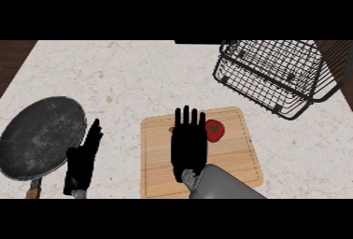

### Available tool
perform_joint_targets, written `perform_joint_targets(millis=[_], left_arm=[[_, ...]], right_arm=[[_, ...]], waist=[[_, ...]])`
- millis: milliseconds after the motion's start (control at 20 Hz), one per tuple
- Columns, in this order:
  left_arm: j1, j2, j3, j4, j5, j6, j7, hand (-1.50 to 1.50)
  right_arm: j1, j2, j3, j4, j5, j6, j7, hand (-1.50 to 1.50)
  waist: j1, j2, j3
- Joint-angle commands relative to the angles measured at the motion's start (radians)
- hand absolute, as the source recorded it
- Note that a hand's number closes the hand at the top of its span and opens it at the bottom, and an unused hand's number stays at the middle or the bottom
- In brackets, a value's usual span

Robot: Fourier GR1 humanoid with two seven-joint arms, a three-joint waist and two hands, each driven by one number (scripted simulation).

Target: Pick the croissant from the cutting board and place it in the tiered basket

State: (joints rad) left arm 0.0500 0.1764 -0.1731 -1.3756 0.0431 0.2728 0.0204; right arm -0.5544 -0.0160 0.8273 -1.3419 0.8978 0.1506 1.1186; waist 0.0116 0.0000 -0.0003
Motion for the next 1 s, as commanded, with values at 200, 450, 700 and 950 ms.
perform_joint_targets(millis=[200, 450, 700, 950], left_arm=[[0.054, -0.019, -0.025, -0.050, -0.042, 0.025, 0.015, 0.00], [0.008, -0.027, 0.000, -0.017, -0.021, 0.001, 0.025, 0.00], [0.046, 0.014, 0.036, -0.023, -0.010, -0.035, -0.009, 0.00], [0.004, -0.058, 0.007, 0.013, -0.054, 0.013, -0.008, 0.00]], right_arm=[[-0.049, 0.015, 0.016, 0.055, -0.069, 0.032, 0.162, -1.50], [-0.082, 0.015, -0.013, 0.189, -0.085, 0.004, 0.091, -1.50], [-0.003, 0.015, -0.010, 0.186, -0.089, -0.043, 0.079, -1.50], [-0.039, 0.015, -0.044, 0.195, -0.129, 0.017, 0.075, -1.50]], waist=[[0.002, -0.001, 0.000], [0.001, 0.001, 0.000], [0.001, 0.000, 0.000], [-0.002, 0.001, 0.000]])
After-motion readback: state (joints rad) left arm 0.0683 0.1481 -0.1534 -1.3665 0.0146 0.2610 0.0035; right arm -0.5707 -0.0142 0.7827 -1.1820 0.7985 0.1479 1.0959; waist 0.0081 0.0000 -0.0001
